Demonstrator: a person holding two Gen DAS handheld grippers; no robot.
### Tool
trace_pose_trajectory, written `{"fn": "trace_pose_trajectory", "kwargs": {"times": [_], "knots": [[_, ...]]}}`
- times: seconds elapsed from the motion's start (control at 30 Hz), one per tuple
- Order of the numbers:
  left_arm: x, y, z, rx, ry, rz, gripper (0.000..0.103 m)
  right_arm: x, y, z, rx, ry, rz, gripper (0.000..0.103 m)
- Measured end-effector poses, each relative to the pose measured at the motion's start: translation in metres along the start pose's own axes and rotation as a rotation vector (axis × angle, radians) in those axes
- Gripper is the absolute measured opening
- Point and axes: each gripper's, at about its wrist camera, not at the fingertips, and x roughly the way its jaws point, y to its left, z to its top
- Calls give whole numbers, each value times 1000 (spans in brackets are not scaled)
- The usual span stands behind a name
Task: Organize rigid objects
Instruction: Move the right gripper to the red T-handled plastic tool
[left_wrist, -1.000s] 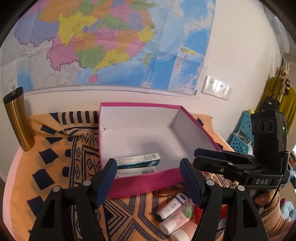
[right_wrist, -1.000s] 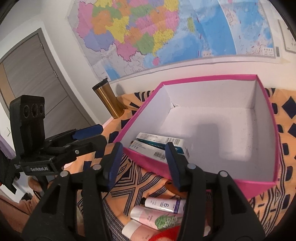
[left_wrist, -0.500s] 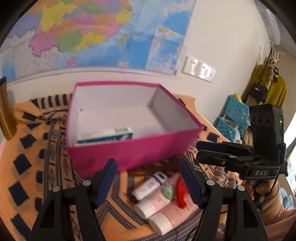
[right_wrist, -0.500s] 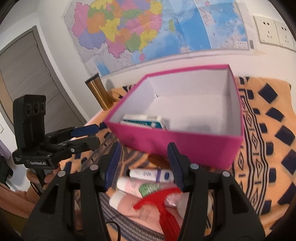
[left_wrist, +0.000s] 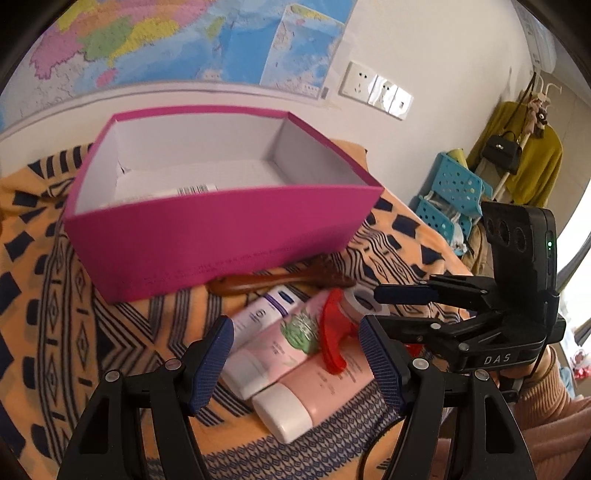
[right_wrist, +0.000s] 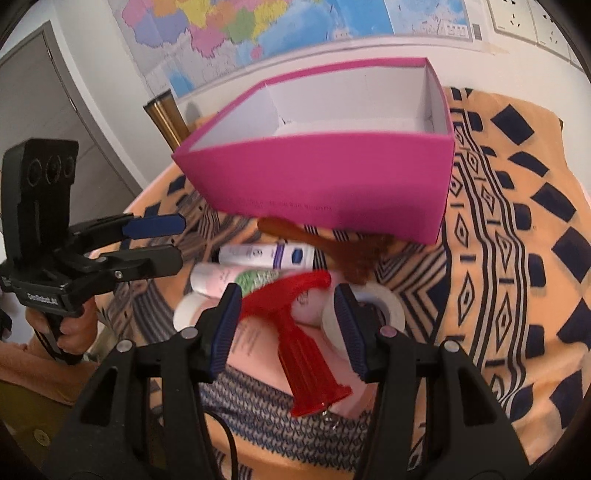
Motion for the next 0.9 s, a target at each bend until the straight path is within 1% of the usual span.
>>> {"fn": "trace_pose_trajectory", "kwargs": {"times": [0.13,0.4,0.63,0.77,0.9], "knots": [[5,0,-6,-1,22,-9,72,4,6,-8,-32,24,-17,54],[11,-3,-10,3,43,-17,72,4,5,-13,-31,22,-20,54],[13,-3,-11,-1,51,-16,72,12,21,-14,-104,46,-39,52],[13,-2,-11,-2,52,-17,72,18,22,-14,-118,66,-51,47],[15,-1,-12,-7,57,-21,72,21,21,-14,-125,79,-53,44]]}}
